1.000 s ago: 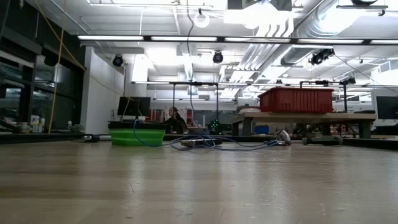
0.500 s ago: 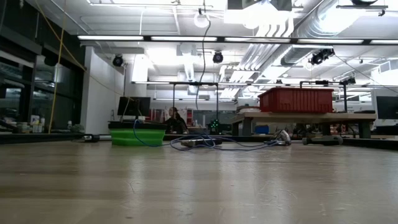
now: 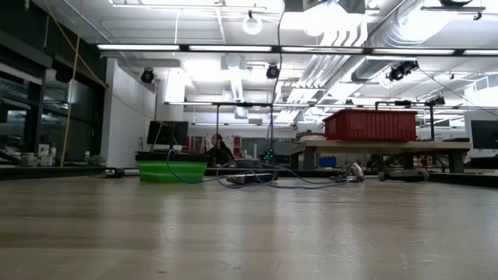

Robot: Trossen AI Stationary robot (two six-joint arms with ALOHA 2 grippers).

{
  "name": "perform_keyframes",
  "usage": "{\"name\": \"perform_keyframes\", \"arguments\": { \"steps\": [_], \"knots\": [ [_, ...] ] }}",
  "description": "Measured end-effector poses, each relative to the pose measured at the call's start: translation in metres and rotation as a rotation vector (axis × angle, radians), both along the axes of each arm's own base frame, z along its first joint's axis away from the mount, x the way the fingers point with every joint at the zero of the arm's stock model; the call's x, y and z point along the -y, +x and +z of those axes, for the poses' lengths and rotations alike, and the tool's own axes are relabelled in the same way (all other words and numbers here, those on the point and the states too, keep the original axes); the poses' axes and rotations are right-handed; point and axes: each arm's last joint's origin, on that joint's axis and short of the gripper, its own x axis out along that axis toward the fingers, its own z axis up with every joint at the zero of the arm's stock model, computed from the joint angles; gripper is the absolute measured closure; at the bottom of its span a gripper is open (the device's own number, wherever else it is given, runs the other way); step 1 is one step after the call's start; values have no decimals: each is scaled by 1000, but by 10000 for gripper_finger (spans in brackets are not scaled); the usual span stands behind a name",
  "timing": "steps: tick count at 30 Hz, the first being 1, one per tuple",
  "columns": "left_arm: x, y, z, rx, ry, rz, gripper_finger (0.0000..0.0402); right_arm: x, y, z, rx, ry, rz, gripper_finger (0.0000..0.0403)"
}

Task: Coil cords
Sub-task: Coil the blue wire onto the spool

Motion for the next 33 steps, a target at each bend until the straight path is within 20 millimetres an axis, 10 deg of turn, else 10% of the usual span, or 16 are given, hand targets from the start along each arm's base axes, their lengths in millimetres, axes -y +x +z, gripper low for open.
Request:
{"name": "perform_keyframes", "arguments": {
  "steps": [15, 33],
  "knots": [
    [8, 34, -30, -237, -176, -160, 401, 5, -6, 11, 90, -15, 42, 403],
    [21, 32, -17, -151, -212, -342, 401, 6, -27, 25, 161, -14, 42, 403]
  ]
}}
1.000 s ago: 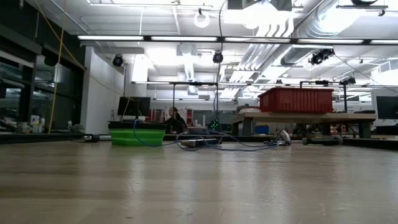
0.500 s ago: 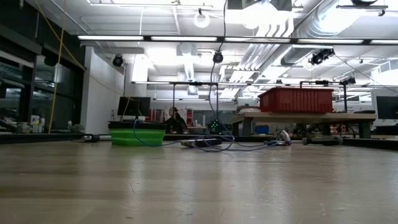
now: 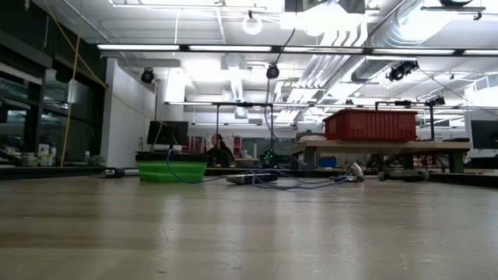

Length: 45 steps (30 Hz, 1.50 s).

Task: Coil cords
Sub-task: Coil the blue wire onto the spool

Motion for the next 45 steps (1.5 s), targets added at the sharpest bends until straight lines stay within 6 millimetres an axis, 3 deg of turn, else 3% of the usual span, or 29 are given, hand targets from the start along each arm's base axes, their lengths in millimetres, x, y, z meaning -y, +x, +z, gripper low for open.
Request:
{"name": "perform_keyframes", "arguments": {
  "steps": [6, 18, 25, 35, 42, 45],
  "knots": [
    [-2, 7, -4, -4, 22, 58, 401, 0, -2, 1, 12, 25, 22, 403],
    [-2, -4, 27, 321, 42, 95, 401, -2, 5, -6, -38, 74, 56, 403],
    [-9, -7, 29, 383, 123, 232, 401, -4, 8, -8, -38, 108, 148, 403],
    [-31, -9, 14, 206, 175, 346, 401, -12, 1, -4, -23, 130, 203, 403],
    [-33, -7, -2, 19, 92, 196, 401, -11, -12, 3, 4, 124, 207, 403],
    [-27, -5, -7, -47, 27, 55, 401, -8, -18, 5, 17, 122, 196, 403]
  ]
}}
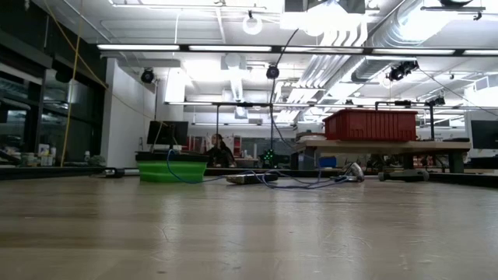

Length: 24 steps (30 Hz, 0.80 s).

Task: Coil cords
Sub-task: Coil the blue wire onto the spool

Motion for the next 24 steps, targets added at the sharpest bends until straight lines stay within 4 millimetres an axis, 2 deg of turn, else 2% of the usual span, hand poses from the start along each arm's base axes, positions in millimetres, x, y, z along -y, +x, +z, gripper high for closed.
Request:
{"name": "perform_keyframes", "arguments": {
  "steps": [5, 11, 18, 24],
  "knots": [
    [17, 14, -6, -63, -75, -206, 401, 8, -2, 1, 6, -3, -33, 403],
    [37, 43, -14, -90, -130, -386, 401, 18, 0, 0, 2, -9, -41, 403],
    [54, 90, -18, 18, -202, -600, 401, 28, 12, -3, -3, 0, -23, 403],
    [61, 111, -21, 101, -273, -718, 401, 33, 27, -9, -12, 27, 25, 403]
  ]
}}
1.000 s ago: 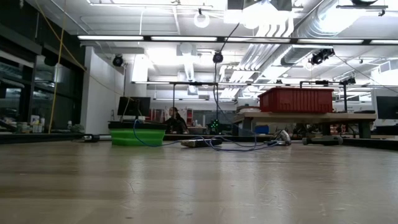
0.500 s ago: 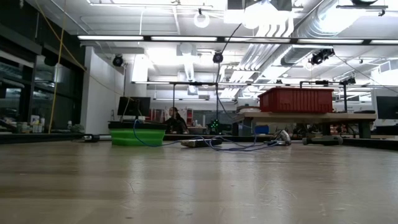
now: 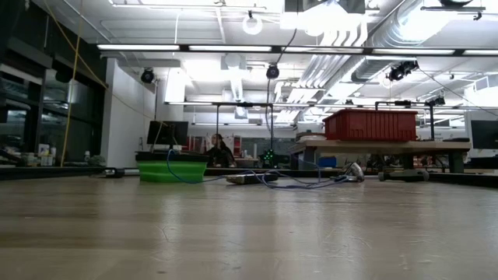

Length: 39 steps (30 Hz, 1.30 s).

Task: Coil cords
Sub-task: Coil the blue wire onto the spool

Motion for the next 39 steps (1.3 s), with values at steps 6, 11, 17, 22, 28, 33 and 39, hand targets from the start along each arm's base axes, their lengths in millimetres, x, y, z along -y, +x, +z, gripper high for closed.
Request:
{"name": "perform_keyframes", "arguments": {
  "steps": [6, 11, 17, 22, 28, 33, 39],
  "knots": [
    [-2, 6, -3, 60, -12, 13, 401, -1, 22, -11, -36, 40, 69, 403],
    [-8, -4, 7, 216, 9, 75, 401, -1, 34, -19, -72, 60, 94, 403],
    [-16, -24, 27, 439, 56, 214, 401, -1, 48, -25, -65, 80, 108, 403],
    [-21, -32, 37, 537, 113, 306, 401, -1, 64, -27, -9, 108, 170, 403],
    [-32, -37, 42, 626, 142, 457, 401, 0, 74, -32, -8, 131, 158, 403],
    [-37, -38, 44, 695, 151, 594, 401, 1, 75, -28, 44, 126, 128, 403],
    [-40, -38, 45, 756, 168, 734, 401, 6, 74, -26, 70, 146, 117, 403]
  ]
}}
